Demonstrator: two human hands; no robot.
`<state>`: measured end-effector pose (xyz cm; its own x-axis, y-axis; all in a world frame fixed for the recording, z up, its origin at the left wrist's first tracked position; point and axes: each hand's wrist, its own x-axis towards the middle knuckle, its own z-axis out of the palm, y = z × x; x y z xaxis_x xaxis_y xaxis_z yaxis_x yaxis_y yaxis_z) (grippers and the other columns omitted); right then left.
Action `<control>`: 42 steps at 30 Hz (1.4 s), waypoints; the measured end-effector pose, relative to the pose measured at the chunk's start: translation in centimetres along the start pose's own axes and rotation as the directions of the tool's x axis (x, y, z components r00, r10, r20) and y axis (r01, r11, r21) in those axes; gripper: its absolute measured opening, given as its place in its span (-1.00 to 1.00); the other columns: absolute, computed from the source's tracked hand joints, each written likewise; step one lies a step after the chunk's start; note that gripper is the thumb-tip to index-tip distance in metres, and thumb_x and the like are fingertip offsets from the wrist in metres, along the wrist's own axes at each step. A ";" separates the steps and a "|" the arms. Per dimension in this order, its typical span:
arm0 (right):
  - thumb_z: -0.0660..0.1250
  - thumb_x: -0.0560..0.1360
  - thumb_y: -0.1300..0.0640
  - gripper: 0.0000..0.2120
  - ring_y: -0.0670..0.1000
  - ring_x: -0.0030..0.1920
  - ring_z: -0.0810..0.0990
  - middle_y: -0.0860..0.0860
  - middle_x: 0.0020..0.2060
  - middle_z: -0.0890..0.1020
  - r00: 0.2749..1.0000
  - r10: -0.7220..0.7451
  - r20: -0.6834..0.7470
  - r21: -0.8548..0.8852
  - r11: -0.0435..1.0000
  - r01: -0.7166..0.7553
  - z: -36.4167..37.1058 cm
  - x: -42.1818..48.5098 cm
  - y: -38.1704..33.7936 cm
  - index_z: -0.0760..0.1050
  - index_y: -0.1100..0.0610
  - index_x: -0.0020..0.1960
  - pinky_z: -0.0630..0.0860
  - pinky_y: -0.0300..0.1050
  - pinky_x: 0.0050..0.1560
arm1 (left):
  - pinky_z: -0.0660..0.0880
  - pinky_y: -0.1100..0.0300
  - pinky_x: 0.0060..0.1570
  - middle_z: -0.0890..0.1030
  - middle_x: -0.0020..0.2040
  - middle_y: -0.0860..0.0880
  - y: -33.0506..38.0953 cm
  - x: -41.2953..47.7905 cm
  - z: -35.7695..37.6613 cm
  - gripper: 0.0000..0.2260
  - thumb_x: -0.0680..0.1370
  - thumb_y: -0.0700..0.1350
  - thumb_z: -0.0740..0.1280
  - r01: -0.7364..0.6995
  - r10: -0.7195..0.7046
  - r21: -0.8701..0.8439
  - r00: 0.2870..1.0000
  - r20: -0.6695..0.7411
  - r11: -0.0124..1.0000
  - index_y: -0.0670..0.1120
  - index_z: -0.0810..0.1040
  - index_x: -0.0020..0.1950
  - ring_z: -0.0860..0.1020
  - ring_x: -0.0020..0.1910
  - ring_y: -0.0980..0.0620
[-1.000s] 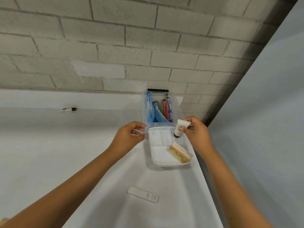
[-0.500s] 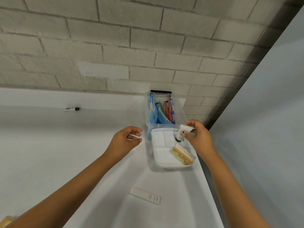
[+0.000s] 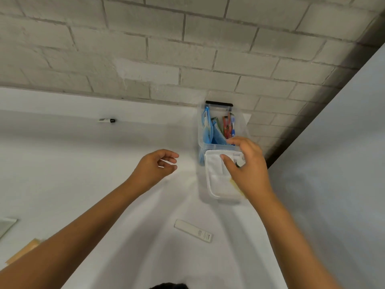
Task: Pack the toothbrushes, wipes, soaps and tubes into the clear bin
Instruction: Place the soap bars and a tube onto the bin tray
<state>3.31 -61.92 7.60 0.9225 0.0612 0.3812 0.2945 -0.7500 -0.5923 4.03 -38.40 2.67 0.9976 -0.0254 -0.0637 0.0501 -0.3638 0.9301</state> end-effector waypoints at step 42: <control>0.34 0.44 0.11 -0.79 -0.15 -0.18 0.48 -0.11 -0.04 0.55 0.786 -0.003 0.619 0.022 1.000 -0.014 16.1 -9.2 -11.0 0.51 0.00 0.07 0.36 -0.41 -0.20 | 0.49 0.22 0.00 0.57 0.06 0.06 -12.4 -15.7 -16.3 -0.78 0.44 -0.14 0.41 0.348 -0.278 0.165 0.899 -0.337 0.923 0.12 0.55 0.03 0.53 0.09 0.08</control>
<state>-4.37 -43.65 -0.86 0.8783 0.4576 -0.1382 0.2872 -0.7362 -0.6128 -11.47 -18.32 -1.92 0.8990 0.3925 -0.1941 0.3852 -0.4982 0.7768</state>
